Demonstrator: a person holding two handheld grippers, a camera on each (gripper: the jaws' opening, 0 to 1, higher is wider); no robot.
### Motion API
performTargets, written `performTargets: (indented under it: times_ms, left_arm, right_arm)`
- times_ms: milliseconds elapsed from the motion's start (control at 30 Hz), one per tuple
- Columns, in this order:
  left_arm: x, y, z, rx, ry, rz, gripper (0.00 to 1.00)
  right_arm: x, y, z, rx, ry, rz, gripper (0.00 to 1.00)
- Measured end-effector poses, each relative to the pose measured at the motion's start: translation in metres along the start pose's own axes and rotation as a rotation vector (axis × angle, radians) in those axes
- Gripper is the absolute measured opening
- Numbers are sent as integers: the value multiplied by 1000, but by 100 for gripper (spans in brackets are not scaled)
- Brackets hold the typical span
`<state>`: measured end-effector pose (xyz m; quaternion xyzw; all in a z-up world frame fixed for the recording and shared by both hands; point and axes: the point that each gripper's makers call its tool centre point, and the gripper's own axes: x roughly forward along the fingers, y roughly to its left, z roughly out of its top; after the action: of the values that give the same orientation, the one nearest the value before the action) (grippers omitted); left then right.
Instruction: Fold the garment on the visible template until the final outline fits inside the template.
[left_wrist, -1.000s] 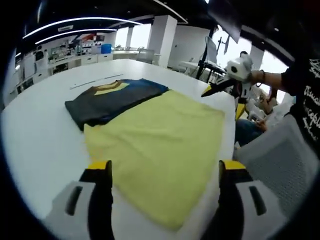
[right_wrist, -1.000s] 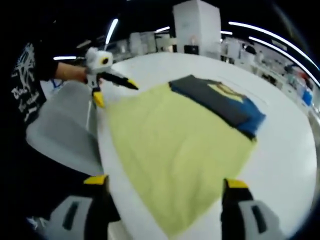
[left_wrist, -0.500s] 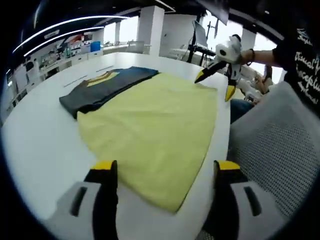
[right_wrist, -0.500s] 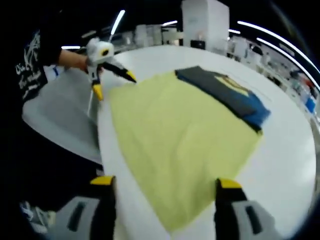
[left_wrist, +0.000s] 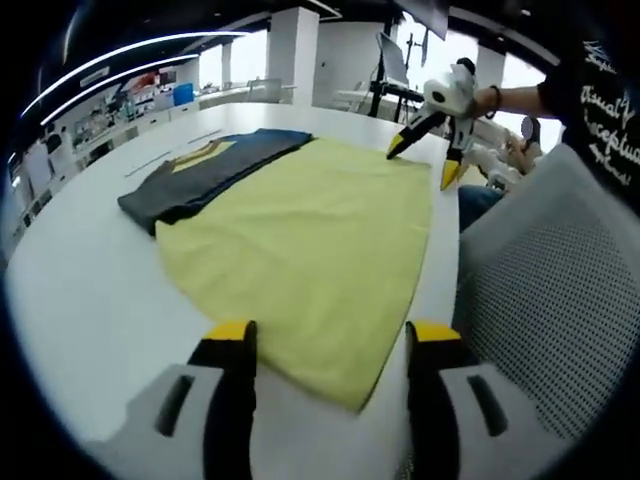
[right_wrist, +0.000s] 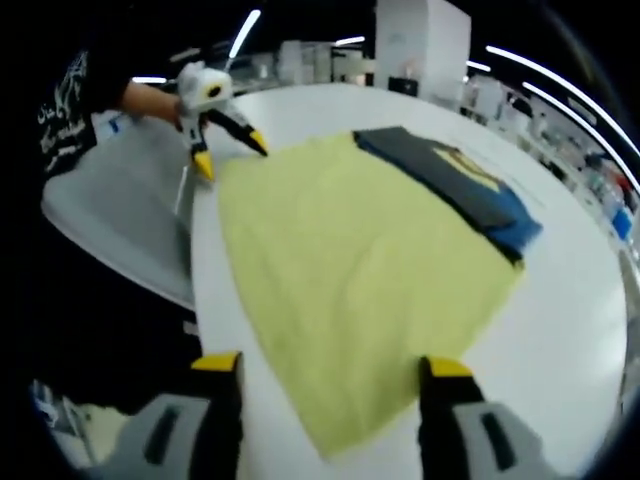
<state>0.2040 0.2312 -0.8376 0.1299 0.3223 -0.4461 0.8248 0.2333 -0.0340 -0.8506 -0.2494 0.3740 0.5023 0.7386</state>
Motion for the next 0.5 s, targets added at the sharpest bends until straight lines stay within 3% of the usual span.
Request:
performTargets:
  times_ms: [200, 233, 300, 500]
  left_arm:
    - [-1, 2, -4, 75, 41, -14, 55]
    - [-1, 8, -2, 59, 38, 1, 47]
    - [-1, 10, -3, 57, 40, 6, 46]
    - [-4, 0, -8, 99, 78, -29, 50]
  right_arm:
    - [0, -5, -1, -21, 3, -1, 65]
    - [0, -6, -1, -28, 9, 3, 62]
    - [0, -9, 0, -24, 6, -2, 58]
    - [-1, -12, 0, -20, 4, -4, 55]
